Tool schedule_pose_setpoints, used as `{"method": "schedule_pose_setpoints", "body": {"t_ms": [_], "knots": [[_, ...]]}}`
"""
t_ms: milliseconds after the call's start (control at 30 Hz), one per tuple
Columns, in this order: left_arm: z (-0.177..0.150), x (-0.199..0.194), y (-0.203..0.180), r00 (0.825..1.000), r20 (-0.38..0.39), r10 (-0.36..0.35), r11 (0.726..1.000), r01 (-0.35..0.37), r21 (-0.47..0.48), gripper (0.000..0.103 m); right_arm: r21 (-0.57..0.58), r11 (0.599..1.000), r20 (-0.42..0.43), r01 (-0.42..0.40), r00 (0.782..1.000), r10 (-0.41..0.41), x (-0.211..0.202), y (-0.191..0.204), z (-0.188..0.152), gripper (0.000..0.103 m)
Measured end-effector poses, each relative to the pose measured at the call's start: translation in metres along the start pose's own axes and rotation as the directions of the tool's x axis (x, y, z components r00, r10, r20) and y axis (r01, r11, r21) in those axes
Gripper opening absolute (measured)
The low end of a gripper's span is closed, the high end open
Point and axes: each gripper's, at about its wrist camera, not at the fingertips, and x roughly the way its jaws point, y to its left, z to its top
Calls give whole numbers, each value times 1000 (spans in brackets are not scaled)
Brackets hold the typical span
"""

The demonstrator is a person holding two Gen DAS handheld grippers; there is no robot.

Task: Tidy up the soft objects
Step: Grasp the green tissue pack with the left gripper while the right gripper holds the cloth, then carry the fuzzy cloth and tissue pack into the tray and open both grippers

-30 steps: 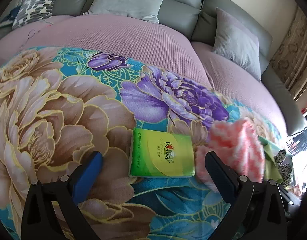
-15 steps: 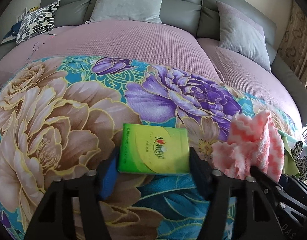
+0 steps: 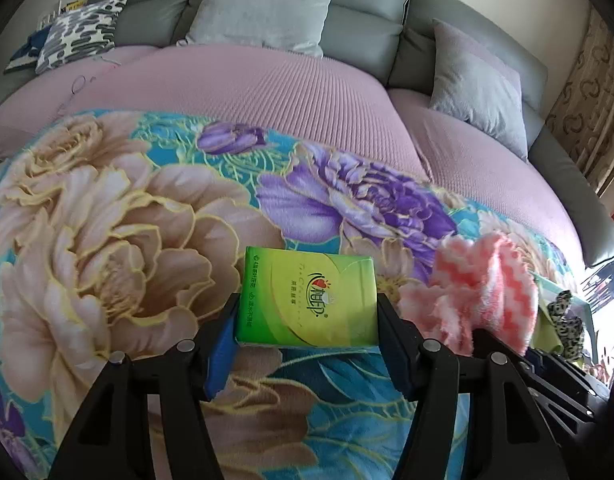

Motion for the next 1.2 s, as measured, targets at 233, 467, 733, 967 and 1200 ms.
{"method": "schedule_pose_setpoints", "body": {"t_ms": [233,467,733,967,1200], "knots": [[2,-40,-11,998,69,-13,1000,12,17,65,25,1000,79,-9,997,7,-46,-4,-1,21],[-7,-81,-36,989,130,-67,997,60,53,65,65,995,162,76,983,-85,-109,-23,-18,21],[-34,-101,-87,977,129,-172,974,149,171,65,164,964,180,208,955,-237,-158,-67,-45,21],[-56,-103,-136,963,74,-261,931,230,283,65,245,925,113,289,939,-324,-166,-107,-68,21],[-85,-80,-182,956,-55,-288,876,286,389,65,291,907,-1,305,948,-319,-140,-143,-90,21]]}}
